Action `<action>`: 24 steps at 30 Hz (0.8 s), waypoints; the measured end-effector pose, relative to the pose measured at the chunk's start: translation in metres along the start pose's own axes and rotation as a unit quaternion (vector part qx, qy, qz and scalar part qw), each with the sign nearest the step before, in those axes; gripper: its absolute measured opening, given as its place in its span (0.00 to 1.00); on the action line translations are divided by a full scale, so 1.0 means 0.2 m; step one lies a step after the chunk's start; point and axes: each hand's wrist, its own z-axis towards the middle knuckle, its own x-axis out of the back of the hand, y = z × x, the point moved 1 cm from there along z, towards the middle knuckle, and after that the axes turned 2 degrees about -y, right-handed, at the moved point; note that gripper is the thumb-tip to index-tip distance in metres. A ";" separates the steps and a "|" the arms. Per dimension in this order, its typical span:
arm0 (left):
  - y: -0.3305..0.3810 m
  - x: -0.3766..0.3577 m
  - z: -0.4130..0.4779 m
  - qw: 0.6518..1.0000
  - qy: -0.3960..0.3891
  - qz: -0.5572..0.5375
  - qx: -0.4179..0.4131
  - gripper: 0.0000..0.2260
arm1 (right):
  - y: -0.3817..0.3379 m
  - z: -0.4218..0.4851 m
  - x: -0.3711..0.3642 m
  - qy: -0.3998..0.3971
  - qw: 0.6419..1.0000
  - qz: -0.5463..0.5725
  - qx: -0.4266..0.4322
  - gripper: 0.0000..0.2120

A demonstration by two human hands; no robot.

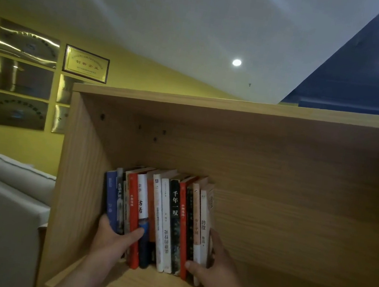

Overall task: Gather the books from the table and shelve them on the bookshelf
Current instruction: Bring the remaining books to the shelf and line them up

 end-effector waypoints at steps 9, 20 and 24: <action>-0.03 -0.03 0.05 0.996 -0.007 0.036 -0.085 0.35 | -0.05 -0.01 -0.02 -0.023 0.999 0.022 0.025 0.44; 0.00 -0.04 -0.01 0.949 0.130 0.239 -0.156 0.46 | -0.11 -0.05 -0.07 -0.018 0.999 -0.017 0.044 0.42; 0.00 -0.02 -0.08 0.914 0.131 0.309 -0.227 0.40 | -0.09 -0.06 -0.07 -0.024 0.999 -0.015 0.036 0.41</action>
